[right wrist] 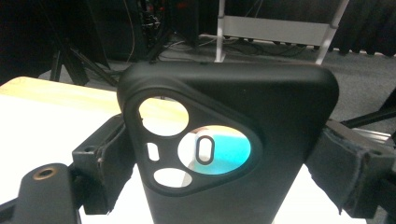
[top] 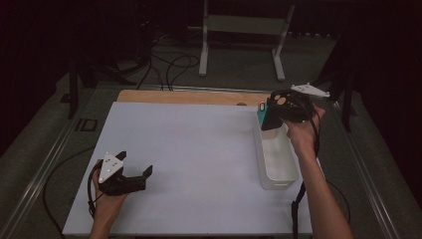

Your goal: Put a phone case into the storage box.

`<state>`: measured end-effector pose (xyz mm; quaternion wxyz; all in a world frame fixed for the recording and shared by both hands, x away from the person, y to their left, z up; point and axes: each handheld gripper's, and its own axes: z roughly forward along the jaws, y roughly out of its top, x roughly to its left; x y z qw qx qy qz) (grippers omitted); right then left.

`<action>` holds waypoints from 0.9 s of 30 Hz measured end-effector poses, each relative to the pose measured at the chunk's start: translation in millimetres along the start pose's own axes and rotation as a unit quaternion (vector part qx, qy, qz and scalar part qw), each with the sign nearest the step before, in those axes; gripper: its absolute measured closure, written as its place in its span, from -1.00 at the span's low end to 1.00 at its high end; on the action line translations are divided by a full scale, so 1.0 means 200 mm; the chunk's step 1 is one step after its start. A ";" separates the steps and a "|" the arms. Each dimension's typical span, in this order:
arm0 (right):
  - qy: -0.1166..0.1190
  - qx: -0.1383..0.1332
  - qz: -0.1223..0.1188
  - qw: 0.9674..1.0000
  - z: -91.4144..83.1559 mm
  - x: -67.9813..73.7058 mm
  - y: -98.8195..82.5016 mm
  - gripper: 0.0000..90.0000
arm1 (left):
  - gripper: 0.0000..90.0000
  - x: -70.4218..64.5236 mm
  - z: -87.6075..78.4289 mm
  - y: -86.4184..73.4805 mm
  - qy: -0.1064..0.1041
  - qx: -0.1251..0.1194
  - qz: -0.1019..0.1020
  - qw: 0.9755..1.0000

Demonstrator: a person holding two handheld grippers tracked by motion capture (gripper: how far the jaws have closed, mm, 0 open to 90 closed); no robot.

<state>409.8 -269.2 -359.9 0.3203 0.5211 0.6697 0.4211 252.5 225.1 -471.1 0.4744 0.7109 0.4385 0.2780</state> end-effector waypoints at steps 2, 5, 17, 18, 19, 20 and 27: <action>-0.001 0.002 0.001 1.000 0.01 0.00 0.00 -0.68 | -1.00 0.00 0.00 0.00 0.000 0.000 0.000 1.000; -0.004 0.006 0.000 1.000 0.02 0.00 -0.01 -0.68 | -1.00 0.00 0.00 0.00 -0.001 -0.001 -0.001 1.000; -0.016 0.019 0.003 1.000 0.09 0.01 -0.03 -0.68 | -1.00 0.00 0.00 0.00 -0.001 0.000 0.000 1.000; -0.016 0.020 0.004 1.000 0.09 0.01 -0.04 -0.68 | -1.00 0.00 0.00 0.00 -0.001 0.000 -0.001 1.000; -0.016 0.022 0.004 1.000 0.10 0.01 -0.04 -0.68 | -1.00 0.00 0.00 0.00 -0.001 0.000 -0.001 1.000; -0.017 0.023 0.008 1.000 0.11 0.00 -0.04 -0.68 | -1.00 0.00 0.00 0.00 -0.001 0.000 0.000 1.000; -0.020 0.034 0.010 0.999 0.14 0.00 -0.07 -0.68 | -1.00 0.00 0.00 0.00 0.000 -0.001 -0.001 1.000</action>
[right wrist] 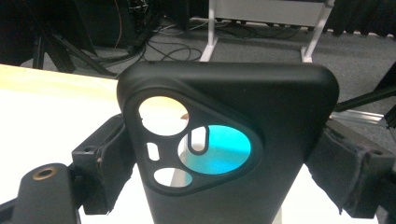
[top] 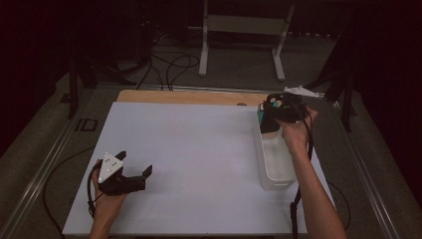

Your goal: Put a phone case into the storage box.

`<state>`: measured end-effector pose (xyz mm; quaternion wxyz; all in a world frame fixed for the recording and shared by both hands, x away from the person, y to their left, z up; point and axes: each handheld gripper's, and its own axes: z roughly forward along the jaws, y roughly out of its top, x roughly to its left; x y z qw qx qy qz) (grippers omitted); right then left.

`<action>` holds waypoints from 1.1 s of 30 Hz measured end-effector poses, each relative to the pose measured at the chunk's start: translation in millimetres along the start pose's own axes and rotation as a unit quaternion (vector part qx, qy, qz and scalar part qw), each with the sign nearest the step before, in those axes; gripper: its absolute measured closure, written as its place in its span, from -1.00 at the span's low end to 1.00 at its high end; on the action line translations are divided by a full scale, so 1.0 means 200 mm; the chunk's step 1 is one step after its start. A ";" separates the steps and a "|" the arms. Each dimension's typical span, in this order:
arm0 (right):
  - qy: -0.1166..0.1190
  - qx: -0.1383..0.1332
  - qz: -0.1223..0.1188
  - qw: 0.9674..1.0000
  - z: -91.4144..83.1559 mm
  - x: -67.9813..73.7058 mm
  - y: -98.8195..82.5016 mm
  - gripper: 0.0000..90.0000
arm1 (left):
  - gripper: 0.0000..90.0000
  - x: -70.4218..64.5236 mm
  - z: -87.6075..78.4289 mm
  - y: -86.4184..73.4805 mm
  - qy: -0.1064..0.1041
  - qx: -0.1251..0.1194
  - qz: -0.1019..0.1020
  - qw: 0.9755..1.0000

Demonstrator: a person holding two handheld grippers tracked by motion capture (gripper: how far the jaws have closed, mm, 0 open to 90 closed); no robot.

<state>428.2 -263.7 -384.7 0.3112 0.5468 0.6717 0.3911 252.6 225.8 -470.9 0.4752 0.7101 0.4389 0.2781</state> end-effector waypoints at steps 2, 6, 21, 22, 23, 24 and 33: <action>-0.001 0.001 -0.001 1.000 0.00 0.00 0.00 -0.68 | -1.00 0.00 0.00 0.00 0.000 0.000 0.000 1.000; -0.002 0.007 0.000 1.000 0.02 0.00 -0.02 -0.68 | -1.00 0.00 0.00 0.00 0.000 0.000 0.000 1.000; -0.005 0.022 0.006 1.000 0.08 -0.01 -0.05 -0.68 | -1.00 0.00 0.00 0.00 -0.001 0.001 0.000 1.000; -0.005 0.024 0.006 1.000 0.08 -0.01 -0.05 -0.68 | -1.00 0.00 0.00 0.00 0.000 0.001 0.000 1.000; -0.006 0.025 0.006 1.000 0.08 -0.01 -0.05 -0.68 | -1.00 0.00 0.00 0.00 0.000 0.000 0.000 1.000; -0.007 0.025 0.005 1.000 0.08 -0.01 -0.05 -0.68 | -1.00 0.00 0.00 0.00 0.000 -0.001 0.000 1.000; -0.010 0.031 0.005 0.999 0.11 0.00 -0.06 -0.68 | -1.00 0.00 0.00 0.00 0.000 0.000 0.000 1.000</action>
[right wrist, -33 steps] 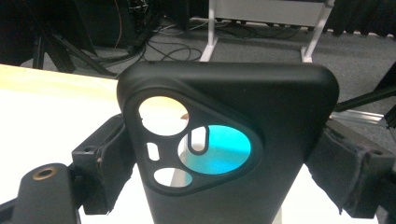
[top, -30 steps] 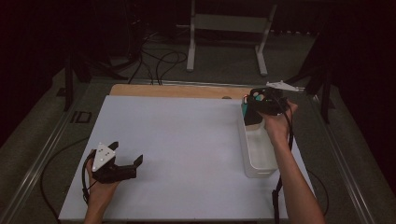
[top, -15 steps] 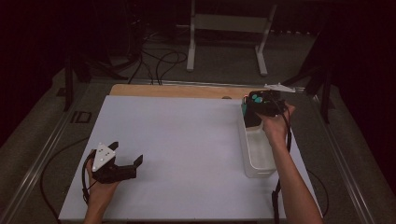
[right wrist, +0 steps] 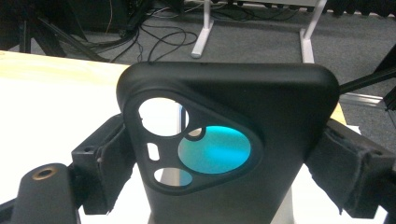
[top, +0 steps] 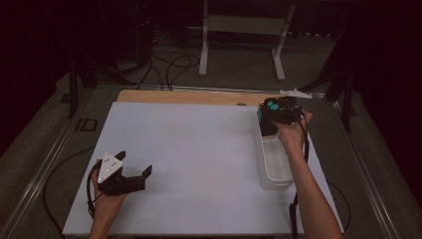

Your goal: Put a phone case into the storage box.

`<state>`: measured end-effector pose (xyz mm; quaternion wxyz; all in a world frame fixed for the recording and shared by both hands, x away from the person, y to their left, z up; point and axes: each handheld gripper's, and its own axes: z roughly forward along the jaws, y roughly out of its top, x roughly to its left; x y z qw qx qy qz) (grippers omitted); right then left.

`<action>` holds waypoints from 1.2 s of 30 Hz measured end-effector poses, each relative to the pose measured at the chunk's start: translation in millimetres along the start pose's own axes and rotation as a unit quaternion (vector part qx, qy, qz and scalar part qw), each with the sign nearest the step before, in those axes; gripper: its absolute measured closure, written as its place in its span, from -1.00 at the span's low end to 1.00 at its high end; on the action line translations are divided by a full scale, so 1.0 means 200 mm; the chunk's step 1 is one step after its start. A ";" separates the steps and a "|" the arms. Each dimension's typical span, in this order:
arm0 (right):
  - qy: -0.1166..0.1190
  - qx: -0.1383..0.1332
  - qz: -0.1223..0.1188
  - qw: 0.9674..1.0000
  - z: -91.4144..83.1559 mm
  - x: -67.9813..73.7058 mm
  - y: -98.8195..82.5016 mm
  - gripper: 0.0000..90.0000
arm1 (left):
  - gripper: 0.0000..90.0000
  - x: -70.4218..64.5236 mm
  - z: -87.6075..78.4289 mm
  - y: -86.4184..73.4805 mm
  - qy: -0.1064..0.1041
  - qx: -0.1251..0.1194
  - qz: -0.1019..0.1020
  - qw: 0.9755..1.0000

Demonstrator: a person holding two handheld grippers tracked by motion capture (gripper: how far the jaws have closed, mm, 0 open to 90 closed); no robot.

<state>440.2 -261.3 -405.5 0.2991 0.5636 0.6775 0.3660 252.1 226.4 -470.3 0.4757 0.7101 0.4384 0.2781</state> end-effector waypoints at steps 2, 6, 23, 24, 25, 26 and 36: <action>0.001 0.001 0.000 1.000 0.00 0.00 0.00 -0.68 | -1.00 0.00 0.00 0.00 0.000 0.000 0.000 1.000; 0.001 0.004 0.002 1.000 0.01 0.00 -0.01 -0.68 | -1.00 0.00 0.00 0.00 0.000 0.000 0.000 1.000; -0.011 0.028 0.006 1.000 0.08 0.00 -0.03 -0.69 | -1.00 0.00 0.00 0.00 0.000 -0.001 0.000 1.000; -0.011 0.032 0.009 0.999 0.09 0.00 -0.04 -0.69 | -1.00 0.00 0.00 0.00 0.000 0.000 0.000 1.000; -0.013 0.035 0.011 0.999 0.10 0.00 -0.04 -0.69 | -1.00 0.00 0.00 0.00 0.000 -0.001 -0.001 1.000; -0.013 0.036 0.011 0.999 0.10 0.00 -0.04 -0.69 | -1.00 0.00 0.00 0.00 0.000 -0.001 -0.001 1.000; -0.019 0.049 0.018 0.998 0.14 -0.02 -0.06 -0.70 | -1.00 -0.01 0.01 0.00 -0.004 0.002 0.000 1.000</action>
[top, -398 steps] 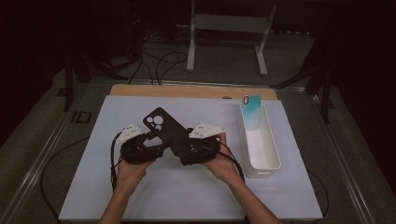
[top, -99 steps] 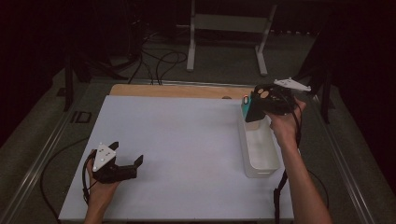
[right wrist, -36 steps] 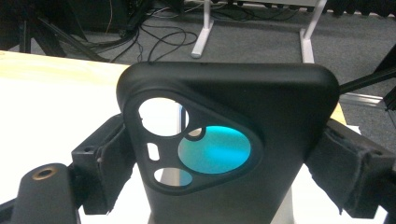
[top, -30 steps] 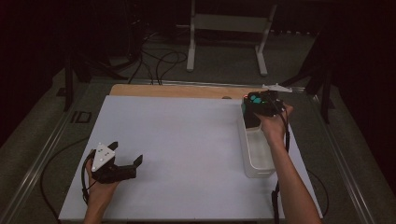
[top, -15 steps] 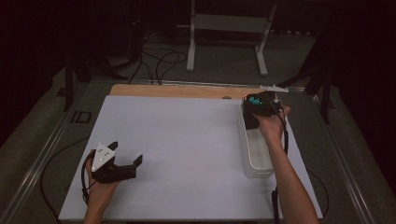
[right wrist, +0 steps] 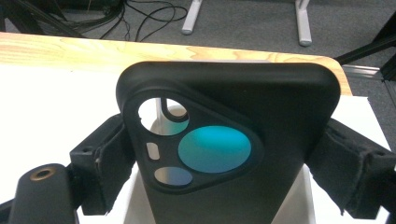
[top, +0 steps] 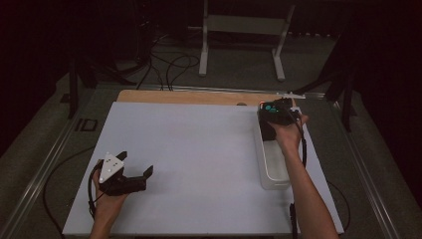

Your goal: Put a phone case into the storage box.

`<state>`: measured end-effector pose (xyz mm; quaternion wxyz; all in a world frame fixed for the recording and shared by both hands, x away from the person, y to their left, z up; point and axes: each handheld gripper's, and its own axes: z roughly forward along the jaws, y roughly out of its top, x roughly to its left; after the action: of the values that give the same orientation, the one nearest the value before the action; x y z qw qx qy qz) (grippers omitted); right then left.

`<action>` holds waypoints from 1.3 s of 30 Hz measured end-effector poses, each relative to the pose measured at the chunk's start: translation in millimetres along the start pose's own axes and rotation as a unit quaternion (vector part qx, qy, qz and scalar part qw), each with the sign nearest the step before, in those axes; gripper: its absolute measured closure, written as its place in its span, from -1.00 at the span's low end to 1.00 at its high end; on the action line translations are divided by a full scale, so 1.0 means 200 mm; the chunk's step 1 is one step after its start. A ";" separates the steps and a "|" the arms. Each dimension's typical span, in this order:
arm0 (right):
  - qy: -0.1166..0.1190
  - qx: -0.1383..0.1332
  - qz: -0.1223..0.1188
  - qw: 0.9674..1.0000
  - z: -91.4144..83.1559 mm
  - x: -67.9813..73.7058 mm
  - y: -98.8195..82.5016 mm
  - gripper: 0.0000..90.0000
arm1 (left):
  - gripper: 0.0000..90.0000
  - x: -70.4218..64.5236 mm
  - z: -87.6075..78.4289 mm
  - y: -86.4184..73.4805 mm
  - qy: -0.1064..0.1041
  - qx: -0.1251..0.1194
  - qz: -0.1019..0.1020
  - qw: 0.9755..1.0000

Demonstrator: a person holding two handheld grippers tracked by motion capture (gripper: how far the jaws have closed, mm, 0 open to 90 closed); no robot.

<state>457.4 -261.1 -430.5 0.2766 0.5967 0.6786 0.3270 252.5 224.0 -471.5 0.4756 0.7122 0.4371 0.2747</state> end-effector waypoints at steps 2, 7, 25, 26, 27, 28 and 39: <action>0.000 -0.001 0.002 1.000 0.01 0.00 0.00 -0.70 | -1.00 0.00 0.00 0.00 -0.001 0.000 0.000 1.000; -0.002 -0.003 0.015 1.000 0.03 -0.01 0.01 -0.72 | -1.00 0.00 0.01 -0.01 -0.001 0.002 0.000 1.000; 0.010 -0.018 0.022 1.000 0.04 -0.03 0.01 -0.83 | -1.00 0.00 0.01 -0.01 -0.004 0.006 -0.002 1.000; 0.009 -0.020 0.020 1.000 0.04 -0.03 0.01 -0.83 | -1.00 0.00 0.01 -0.01 -0.004 0.007 -0.002 1.000; 0.008 -0.022 0.020 1.000 0.04 -0.02 0.01 -0.83 | -1.00 0.00 0.01 -0.01 -0.004 0.007 -0.002 1.000; 0.011 -0.025 0.019 0.999 0.03 -0.02 0.01 -0.83 | -0.99 0.00 0.01 -0.01 -0.004 0.007 -0.002 1.000; 0.030 -0.035 -0.001 0.999 -0.06 -0.01 0.01 -0.83 | -0.99 0.00 0.00 0.00 -0.005 0.006 -0.003 1.000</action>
<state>450.8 -263.4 -421.4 0.2772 0.5760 0.6753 0.3678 253.2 224.7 -471.5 0.4740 0.7151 0.4390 0.2669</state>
